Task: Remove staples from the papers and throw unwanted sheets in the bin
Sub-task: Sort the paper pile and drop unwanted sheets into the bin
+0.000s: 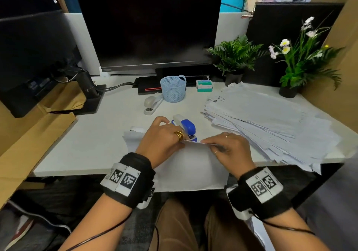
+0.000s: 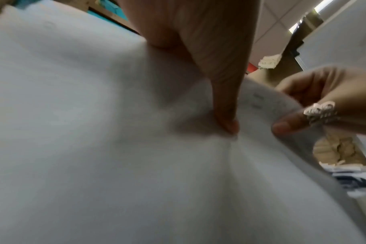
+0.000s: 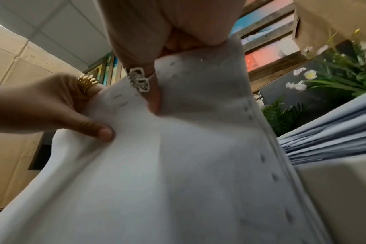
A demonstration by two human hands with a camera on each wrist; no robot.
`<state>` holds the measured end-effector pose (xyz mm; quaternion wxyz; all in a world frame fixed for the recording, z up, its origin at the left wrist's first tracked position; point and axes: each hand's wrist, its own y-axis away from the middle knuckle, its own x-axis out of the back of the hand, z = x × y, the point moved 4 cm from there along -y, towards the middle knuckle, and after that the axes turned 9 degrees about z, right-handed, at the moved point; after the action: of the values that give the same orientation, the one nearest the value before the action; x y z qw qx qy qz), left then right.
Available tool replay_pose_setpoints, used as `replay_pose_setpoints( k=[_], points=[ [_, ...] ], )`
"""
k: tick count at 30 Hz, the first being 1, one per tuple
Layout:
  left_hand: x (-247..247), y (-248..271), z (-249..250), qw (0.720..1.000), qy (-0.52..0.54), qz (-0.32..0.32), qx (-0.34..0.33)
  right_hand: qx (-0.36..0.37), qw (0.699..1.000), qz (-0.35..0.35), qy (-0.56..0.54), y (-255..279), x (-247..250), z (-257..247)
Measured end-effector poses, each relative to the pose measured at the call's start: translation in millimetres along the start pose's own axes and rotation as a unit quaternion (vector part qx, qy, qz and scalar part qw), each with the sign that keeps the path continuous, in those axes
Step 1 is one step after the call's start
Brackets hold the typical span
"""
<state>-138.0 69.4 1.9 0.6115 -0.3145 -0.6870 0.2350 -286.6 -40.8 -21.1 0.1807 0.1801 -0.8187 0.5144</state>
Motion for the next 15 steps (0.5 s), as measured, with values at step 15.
replay_pose_setpoints(
  k=[15],
  points=[
    [8.9,6.1,29.8,0.972,-0.020,0.232,-0.004,0.218,0.951,0.220,0.012,22.2,32.9,-14.4]
  ],
)
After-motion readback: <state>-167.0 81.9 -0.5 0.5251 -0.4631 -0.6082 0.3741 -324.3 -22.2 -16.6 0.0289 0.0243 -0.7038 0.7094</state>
